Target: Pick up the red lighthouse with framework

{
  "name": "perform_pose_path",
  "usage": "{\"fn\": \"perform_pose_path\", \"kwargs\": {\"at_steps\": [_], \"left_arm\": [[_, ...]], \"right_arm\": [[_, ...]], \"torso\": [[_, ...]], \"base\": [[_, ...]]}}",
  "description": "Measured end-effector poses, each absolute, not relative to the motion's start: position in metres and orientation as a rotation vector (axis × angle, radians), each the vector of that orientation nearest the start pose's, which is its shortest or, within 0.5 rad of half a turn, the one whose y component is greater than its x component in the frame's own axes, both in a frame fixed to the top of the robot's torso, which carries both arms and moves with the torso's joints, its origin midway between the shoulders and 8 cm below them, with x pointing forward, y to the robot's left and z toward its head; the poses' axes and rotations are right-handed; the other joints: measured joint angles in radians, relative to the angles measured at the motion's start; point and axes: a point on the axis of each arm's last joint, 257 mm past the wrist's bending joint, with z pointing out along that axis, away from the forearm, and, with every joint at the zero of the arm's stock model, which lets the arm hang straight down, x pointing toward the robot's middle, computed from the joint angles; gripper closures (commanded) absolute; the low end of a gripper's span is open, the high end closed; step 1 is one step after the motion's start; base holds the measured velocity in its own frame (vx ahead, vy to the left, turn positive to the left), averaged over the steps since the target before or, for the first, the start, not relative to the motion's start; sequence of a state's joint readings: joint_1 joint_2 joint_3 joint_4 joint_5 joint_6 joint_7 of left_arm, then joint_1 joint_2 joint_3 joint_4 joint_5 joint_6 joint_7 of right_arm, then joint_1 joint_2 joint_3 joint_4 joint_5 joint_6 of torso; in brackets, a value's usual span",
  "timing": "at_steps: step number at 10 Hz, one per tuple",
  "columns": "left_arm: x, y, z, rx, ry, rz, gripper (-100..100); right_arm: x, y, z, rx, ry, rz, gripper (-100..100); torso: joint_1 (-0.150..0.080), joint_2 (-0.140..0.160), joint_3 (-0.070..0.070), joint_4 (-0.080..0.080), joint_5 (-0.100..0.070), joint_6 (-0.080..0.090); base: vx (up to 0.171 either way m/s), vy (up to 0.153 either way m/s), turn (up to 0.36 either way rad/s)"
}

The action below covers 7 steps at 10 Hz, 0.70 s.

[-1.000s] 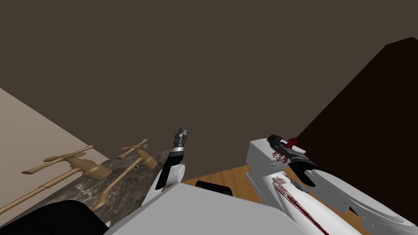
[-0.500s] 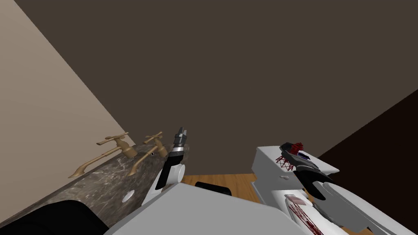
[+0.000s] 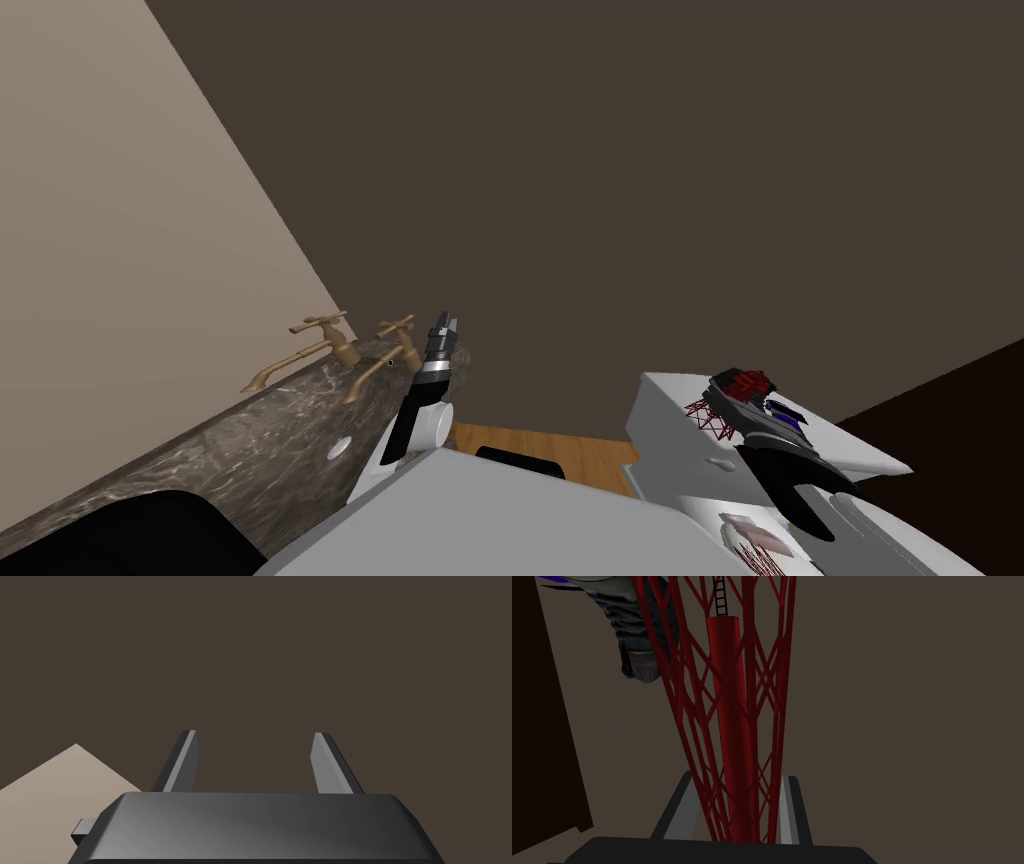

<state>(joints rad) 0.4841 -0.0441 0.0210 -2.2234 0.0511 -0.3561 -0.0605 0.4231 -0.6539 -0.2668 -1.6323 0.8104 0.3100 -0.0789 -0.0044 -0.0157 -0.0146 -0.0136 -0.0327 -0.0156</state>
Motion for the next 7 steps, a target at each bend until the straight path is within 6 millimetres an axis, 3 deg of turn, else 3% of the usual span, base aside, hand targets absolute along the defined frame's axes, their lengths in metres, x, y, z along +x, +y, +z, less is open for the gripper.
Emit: {"fn": "perform_pose_path", "kwargs": {"at_steps": [1, 3, 4, 7], "left_arm": [[0.374, 0.300, -0.025, -0.846, 0.687, -1.222, 0], [0.374, 0.301, -0.026, -0.846, 0.687, -1.222, 0], [0.374, 0.301, -0.026, -0.846, 0.687, -1.222, 0], [0.374, 0.301, -0.026, -0.846, 0.687, -1.222, 0]], "right_arm": [[0.340, -0.640, -0.234, 0.604, 1.654, -0.445, 100], [0.317, -0.645, -0.241, 0.641, 1.647, -0.462, 100], [0.312, -0.642, -0.246, 0.660, 1.649, -0.457, 100], [0.269, -0.648, -0.253, 0.730, 1.629, -0.491, 100]], "torso": [[-0.001, 0.000, 0.000, 0.000, -0.001, -0.003], [-0.004, 0.000, -0.001, -0.002, -0.007, 0.001], [-0.005, -0.001, -0.002, -0.004, -0.011, 0.003], [-0.010, 0.001, -0.002, -0.005, -0.015, 0.006]], "base": [[-0.032, -0.043, 0.305], [0.000, -0.023, 0.033], [-0.019, -0.018, 0.375], [-0.020, -0.037, 0.258]]}}
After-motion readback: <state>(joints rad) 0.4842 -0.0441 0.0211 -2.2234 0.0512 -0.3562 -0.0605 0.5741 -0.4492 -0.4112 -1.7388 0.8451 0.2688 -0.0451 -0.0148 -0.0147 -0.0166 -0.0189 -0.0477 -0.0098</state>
